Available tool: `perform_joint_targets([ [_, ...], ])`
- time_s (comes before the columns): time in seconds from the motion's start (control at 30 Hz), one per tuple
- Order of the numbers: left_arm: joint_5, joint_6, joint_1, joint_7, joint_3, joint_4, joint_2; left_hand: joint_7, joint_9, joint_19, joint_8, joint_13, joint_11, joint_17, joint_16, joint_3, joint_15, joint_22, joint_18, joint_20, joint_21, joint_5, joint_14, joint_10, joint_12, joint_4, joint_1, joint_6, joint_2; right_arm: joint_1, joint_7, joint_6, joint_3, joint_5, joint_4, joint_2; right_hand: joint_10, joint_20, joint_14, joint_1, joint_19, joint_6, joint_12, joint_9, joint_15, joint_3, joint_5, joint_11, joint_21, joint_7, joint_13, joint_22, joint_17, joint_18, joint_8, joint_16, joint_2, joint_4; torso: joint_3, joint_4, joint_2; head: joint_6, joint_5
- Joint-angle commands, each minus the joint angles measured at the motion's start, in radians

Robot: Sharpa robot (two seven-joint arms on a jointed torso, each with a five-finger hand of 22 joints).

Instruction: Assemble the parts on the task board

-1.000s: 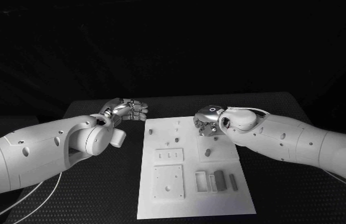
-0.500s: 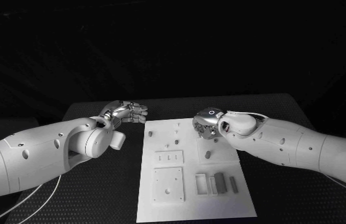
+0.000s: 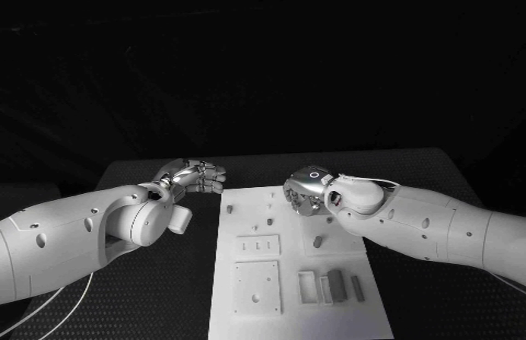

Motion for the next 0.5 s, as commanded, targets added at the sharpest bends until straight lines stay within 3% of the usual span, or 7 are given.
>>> perform_joint_targets([
  [0.03, 0.003, 0.014, 0.001, 0.005, 0.001, 0.003, 0.003, 0.002, -0.001, -0.005, -0.005, -0.001, 0.002, 0.001, -0.006, -0.003, 0.000, 0.001, 0.003, 0.002, -0.006, 0.003, -0.005, -0.008, -0.005, 0.002, -0.004, -0.006, -0.006, 0.003, -0.042, -0.036, 0.001, -0.052, 0.001, 0.014, 0.042, -0.004, 0.015, 0.029, 0.003, 0.008, 0.008, 0.002, -0.023, 0.013, 0.005, -0.037, 0.008, -0.003, 0.052, 0.028, 0.003, 0.029, 0.002, 0.005, 0.016, 0.003, 0.0008, 0.0009, 0.002, 0.009, 0.001],
  [0.3, 0.003, 0.014, 0.001, 0.004, 0.001, 0.001, 0.005, 0.003, -0.002, -0.005, -0.005, -0.002, 0.003, 0.002, -0.007, -0.003, 0.000, 0.002, 0.003, 0.002, -0.006, 0.003, -0.005, -0.008, -0.006, 0.002, -0.004, -0.007, -0.006, 0.006, -0.063, -0.059, 0.002, -0.086, -0.017, 0.061, 0.044, -0.006, 0.016, 0.029, 0.003, 0.011, 0.007, 0.004, -0.024, 0.016, 0.005, -0.038, 0.018, -0.004, 0.055, 0.027, 0.006, 0.029, 0.001, 0.009, 0.013, 0.003, 0.0011, 0.0017, 0.003, 0.023, 0.006],
  [0.5, 0.003, 0.015, 0.001, 0.005, 0.002, -0.001, 0.009, 0.003, -0.002, -0.005, -0.006, -0.002, 0.003, 0.003, -0.007, -0.003, 0.000, 0.002, 0.003, 0.002, -0.006, 0.003, -0.005, -0.008, -0.006, 0.002, -0.004, -0.007, -0.006, 0.006, -0.067, -0.094, 0.002, -0.127, -0.060, 0.112, 0.046, -0.007, 0.017, 0.028, 0.003, 0.013, 0.006, 0.006, -0.025, 0.017, 0.005, -0.038, 0.024, -0.005, 0.057, 0.027, 0.008, 0.029, 0.000, 0.012, 0.011, 0.003, 0.0012, 0.0025, 0.003, 0.031, 0.005],
])
